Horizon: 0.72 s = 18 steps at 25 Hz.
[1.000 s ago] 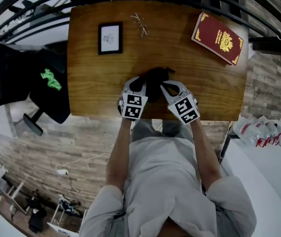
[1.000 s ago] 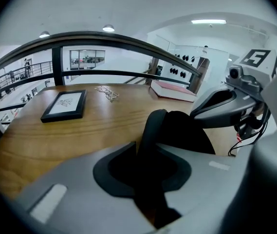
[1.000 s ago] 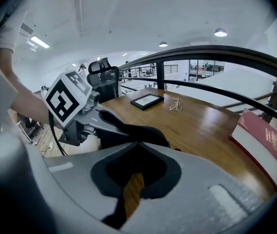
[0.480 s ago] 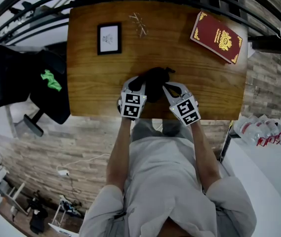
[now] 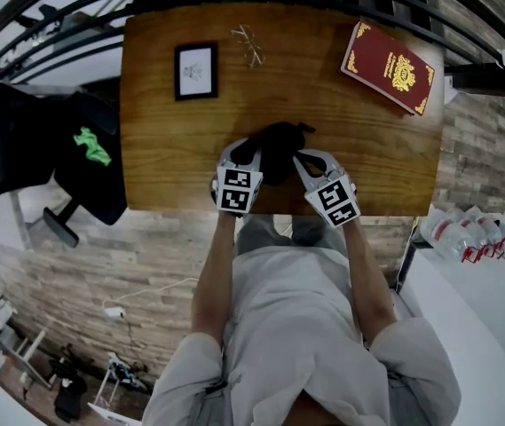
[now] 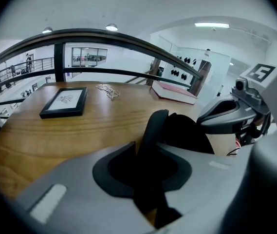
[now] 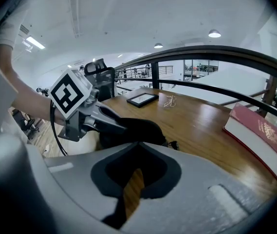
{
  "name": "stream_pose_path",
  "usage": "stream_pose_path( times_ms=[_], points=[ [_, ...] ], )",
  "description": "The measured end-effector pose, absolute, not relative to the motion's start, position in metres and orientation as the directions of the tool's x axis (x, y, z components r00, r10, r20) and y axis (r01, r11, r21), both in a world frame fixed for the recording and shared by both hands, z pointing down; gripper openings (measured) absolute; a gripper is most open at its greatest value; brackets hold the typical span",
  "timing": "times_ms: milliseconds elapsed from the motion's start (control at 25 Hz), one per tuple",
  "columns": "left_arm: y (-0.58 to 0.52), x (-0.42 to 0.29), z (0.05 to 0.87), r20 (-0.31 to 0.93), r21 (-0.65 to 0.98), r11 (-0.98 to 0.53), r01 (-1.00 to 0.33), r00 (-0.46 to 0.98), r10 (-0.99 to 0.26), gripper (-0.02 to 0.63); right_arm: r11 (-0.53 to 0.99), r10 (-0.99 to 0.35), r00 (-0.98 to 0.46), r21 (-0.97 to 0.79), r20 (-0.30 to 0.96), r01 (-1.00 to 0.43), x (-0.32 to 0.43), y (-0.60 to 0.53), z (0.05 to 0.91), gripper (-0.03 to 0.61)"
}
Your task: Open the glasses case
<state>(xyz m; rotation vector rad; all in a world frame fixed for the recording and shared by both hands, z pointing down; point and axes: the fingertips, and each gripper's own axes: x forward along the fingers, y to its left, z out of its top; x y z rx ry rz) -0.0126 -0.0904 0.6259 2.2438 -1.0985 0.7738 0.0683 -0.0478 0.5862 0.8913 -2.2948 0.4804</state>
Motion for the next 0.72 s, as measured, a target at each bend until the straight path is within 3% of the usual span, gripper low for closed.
stream_pose_path(
  times_ms=[720],
  points=[
    [-0.0893, -0.0141, 0.6302, 0.686, 0.211, -0.537, -0.817, 0.515, -0.514, 0.089, 0.709, -0.475, -0.571, -0.094, 0.67, -0.699, 0.0682, -0.0473, 0.5882, 0.002]
  ],
)
